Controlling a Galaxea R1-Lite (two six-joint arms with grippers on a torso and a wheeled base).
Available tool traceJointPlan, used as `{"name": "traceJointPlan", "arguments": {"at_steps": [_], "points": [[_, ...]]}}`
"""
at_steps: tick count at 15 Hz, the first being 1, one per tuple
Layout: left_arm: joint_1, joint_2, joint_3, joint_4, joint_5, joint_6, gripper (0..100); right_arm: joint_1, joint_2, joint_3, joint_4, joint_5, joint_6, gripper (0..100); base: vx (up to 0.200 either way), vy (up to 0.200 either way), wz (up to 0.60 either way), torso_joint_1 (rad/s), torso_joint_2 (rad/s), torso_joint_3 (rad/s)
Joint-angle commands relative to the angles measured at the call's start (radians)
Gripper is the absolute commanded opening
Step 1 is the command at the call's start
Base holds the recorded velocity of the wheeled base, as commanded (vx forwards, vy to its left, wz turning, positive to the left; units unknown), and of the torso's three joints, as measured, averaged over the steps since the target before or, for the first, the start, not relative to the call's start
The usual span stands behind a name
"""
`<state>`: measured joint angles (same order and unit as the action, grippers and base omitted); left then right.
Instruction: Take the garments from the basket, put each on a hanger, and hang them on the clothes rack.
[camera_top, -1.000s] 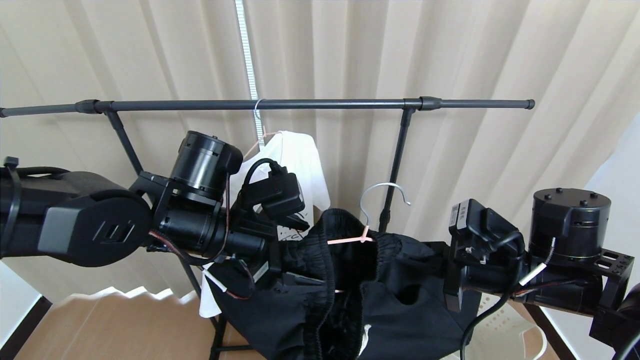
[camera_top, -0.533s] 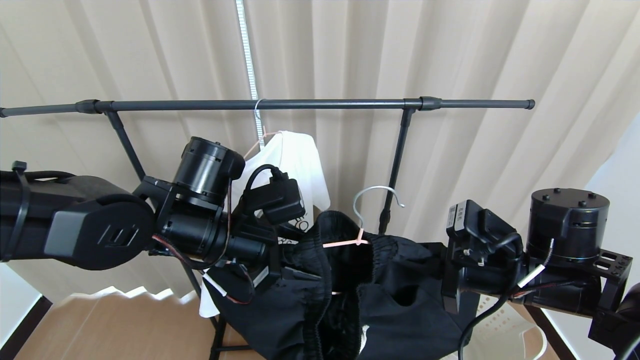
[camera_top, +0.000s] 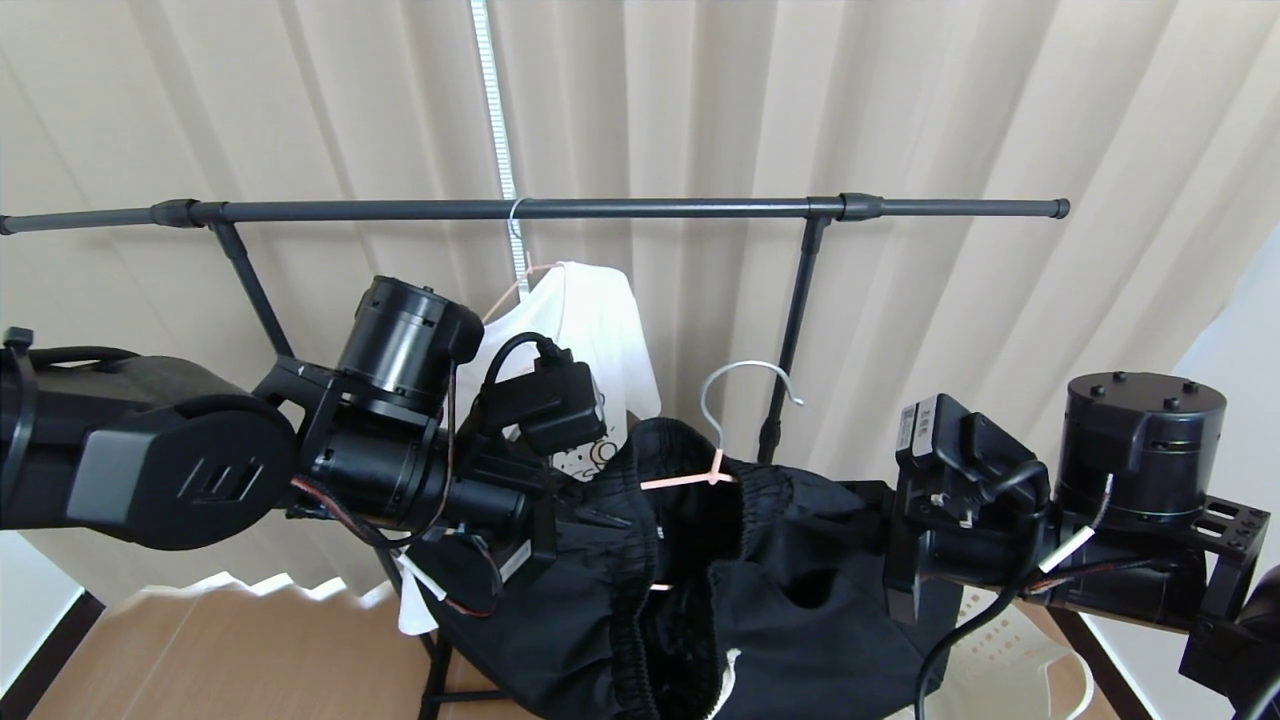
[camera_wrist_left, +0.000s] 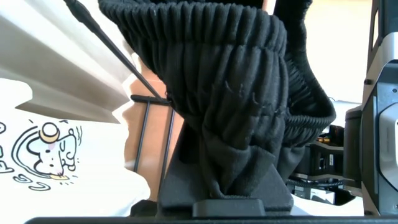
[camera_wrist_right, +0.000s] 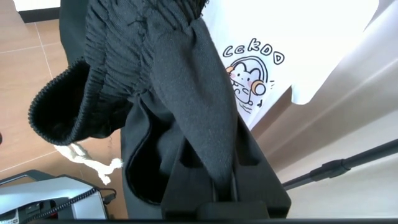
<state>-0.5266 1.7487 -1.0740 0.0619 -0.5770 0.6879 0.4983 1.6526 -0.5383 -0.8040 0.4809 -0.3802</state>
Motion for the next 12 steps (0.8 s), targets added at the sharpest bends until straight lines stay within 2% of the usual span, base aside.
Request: {"name": "traceJointPlan", "arguments": {"at_steps": [1, 5, 6, 9, 12], "points": [[0.004, -0.009, 0.002, -0.001, 0.0, -0.001, 0, -0.001, 0.0, -0.002, 0.0, -0.001, 0.0, 0, 0.0, 0.0, 0.0, 0.0, 0.0, 0.0], [0.019, -0.026, 0.028, -0.04, 0.002, -0.001, 0, -0.003, 0.0, -0.003, 0.002, -0.001, 0.014, 0, 0.0, 0.0, 0.0, 0.0, 0.0, 0.0], [0.019, -0.026, 0.037, -0.059, 0.002, -0.002, 0, -0.003, 0.0, 0.001, 0.002, -0.001, 0.015, 100, 0.0, 0.0, 0.0, 0.0, 0.0, 0.0], [0.031, -0.029, 0.075, -0.126, 0.003, -0.005, 0, -0.021, -0.005, 0.008, 0.009, -0.001, 0.014, 100, 0.0, 0.0, 0.0, 0.0, 0.0, 0.0], [0.059, -0.049, 0.083, -0.132, 0.002, -0.007, 0, -0.038, -0.005, 0.014, 0.008, 0.004, 0.011, 100, 0.0, 0.0, 0.0, 0.0, 0.0, 0.0]]}}
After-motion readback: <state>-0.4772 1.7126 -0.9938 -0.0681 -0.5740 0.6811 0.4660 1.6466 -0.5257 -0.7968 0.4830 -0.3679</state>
